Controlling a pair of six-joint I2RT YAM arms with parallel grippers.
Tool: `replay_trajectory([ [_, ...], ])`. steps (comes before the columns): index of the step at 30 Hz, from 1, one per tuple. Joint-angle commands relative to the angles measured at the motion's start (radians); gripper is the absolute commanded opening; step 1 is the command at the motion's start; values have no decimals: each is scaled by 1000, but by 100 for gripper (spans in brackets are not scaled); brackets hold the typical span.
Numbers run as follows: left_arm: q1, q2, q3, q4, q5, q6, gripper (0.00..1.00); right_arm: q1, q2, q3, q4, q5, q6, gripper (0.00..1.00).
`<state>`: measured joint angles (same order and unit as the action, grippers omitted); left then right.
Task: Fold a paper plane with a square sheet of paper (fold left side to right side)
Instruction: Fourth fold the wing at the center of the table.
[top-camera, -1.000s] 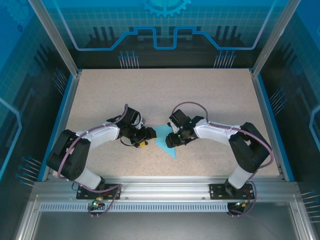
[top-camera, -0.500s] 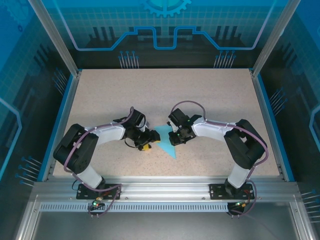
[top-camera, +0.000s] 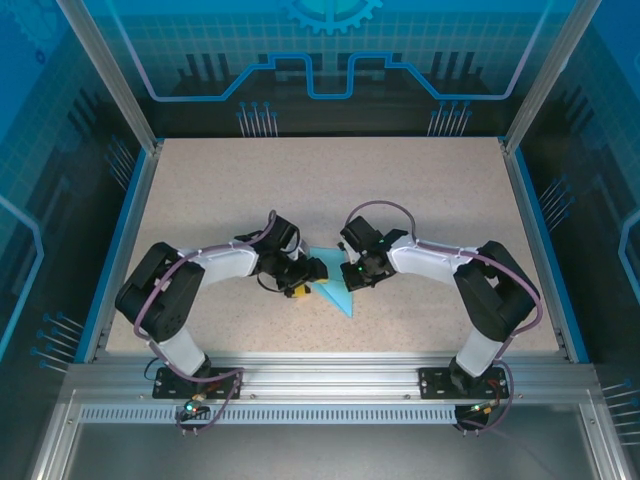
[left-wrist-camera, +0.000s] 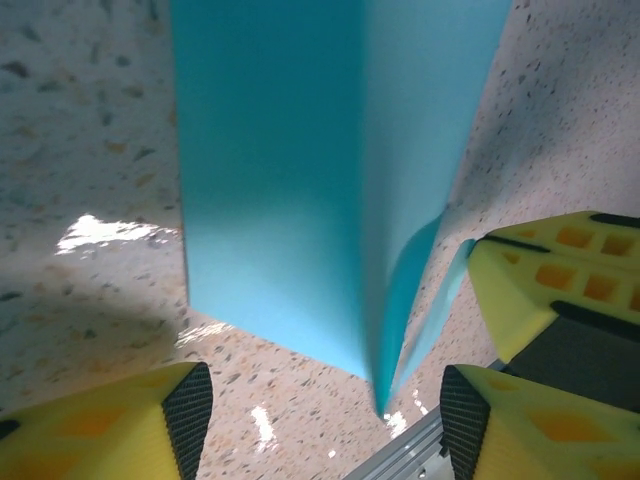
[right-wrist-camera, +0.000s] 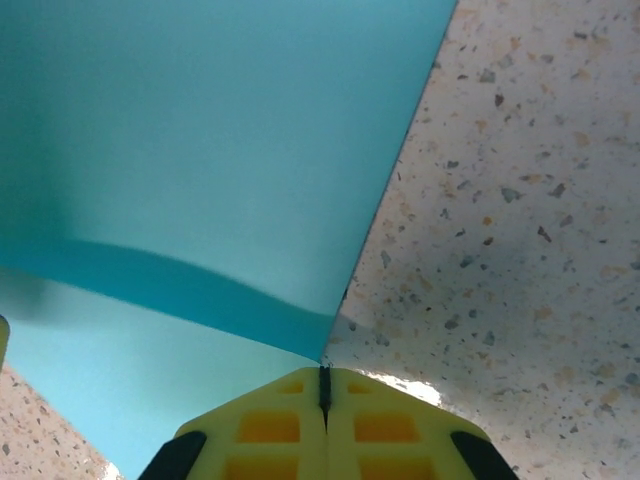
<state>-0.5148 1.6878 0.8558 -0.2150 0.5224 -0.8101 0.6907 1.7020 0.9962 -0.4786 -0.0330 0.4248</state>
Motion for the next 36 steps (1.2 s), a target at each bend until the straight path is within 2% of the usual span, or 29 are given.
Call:
replay_trajectory([
  [1,-15,24,43,17,31,-17,61,-14,-20,-12,-12,-5,1,6],
  [4,-21,28,59,23,32,-20,51,-14,-27,-12,-14,7,3,12],
  [9,-24,19,73,21,27,-27,32,-14,-95,-20,-34,60,8,31],
  [14,-24,0,75,0,19,-27,26,13,-188,-53,-34,83,11,39],
  [20,-25,1,99,-44,4,-45,17,167,-252,-152,77,167,75,49],
  [26,-24,14,119,-64,6,-60,15,273,-167,-139,115,244,119,51],
  [31,-25,19,124,-72,8,-58,16,291,-111,-123,117,268,115,51],
  [36,-24,18,130,-80,8,-56,20,293,-85,-122,124,265,114,46],
])
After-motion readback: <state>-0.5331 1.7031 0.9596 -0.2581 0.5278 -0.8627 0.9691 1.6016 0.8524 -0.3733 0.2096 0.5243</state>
